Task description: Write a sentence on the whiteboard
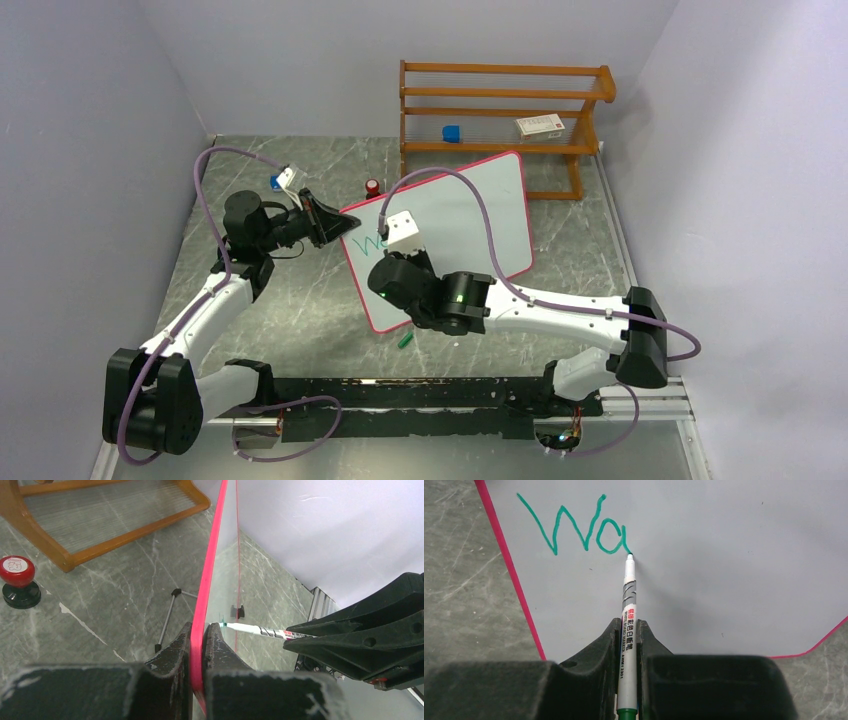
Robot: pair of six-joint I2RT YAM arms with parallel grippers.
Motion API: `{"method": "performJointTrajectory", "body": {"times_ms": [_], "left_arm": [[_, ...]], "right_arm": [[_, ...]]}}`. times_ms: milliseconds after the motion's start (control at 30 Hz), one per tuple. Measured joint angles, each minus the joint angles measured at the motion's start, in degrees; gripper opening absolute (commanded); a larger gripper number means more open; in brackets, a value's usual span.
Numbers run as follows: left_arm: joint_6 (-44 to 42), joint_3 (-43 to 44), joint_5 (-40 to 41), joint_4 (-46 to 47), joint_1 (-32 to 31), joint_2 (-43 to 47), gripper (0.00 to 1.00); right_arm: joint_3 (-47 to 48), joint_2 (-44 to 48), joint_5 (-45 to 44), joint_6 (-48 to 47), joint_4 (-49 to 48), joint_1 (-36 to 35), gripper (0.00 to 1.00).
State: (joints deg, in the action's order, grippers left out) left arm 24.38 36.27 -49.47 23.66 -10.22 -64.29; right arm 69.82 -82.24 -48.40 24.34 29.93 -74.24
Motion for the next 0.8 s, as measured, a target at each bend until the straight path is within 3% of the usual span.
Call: {"method": "performJointTrajectory", "body": {"times_ms": [800], "left_arm": [[-0.2, 0.5, -0.3, -0.5, -0.1, 0.0, 0.05]], "right_arm": [[-2.1, 3.5, 1.1, -3.5, -4.8, 2.2, 0.00]]}}
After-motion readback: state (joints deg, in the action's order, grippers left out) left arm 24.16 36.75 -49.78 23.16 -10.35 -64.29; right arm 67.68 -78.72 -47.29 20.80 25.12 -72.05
